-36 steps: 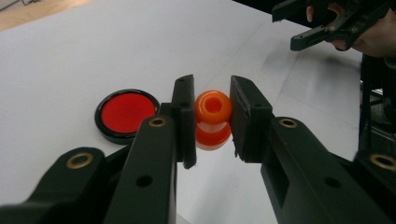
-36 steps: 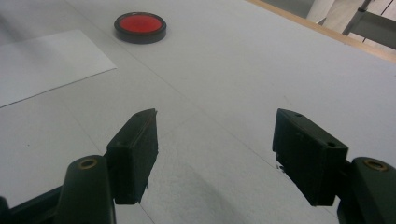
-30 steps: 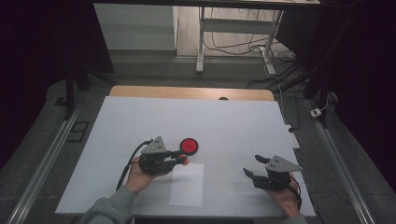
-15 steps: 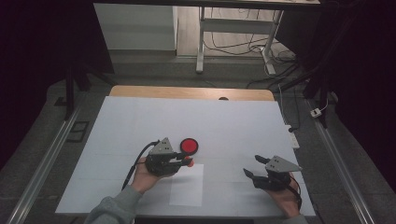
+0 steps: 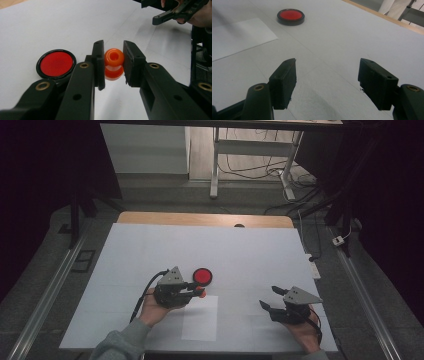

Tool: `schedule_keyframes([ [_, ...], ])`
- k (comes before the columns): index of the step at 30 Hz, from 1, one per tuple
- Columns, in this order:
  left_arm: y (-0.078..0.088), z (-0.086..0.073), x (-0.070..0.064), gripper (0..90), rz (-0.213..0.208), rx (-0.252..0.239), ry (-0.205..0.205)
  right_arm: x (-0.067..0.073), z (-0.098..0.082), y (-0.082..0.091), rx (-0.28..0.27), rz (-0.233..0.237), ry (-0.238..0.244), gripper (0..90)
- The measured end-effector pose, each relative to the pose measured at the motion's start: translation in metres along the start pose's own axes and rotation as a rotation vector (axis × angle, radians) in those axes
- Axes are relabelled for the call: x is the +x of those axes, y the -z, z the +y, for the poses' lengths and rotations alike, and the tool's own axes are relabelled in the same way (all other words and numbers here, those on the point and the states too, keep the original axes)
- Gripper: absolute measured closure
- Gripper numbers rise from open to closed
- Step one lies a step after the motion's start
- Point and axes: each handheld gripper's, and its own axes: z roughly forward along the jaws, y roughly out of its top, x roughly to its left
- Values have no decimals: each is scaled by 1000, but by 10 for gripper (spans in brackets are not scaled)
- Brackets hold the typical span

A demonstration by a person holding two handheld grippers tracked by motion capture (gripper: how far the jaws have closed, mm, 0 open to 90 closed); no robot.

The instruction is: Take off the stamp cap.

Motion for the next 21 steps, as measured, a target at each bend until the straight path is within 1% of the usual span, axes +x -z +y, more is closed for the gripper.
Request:
schedule_keyframes([
  [5,1,0,0,722,1,-2,1,2,3,-2,-2,3,0,303],
  [8,1,0,0,722,1,0,1,5,6,-6,-7,18,1,302],
  [10,1,0,0,722,1,0,1,7,8,-8,-8,18,-1,300],
  [11,1,0,0,722,1,1,1,8,8,-9,-15,28,-4,300],
  [16,1,0,1,722,1,1,0,13,13,-15,-12,41,12,300],
  [21,1,0,0,722,0,1,-1,17,16,-19,-12,46,14,300],
])
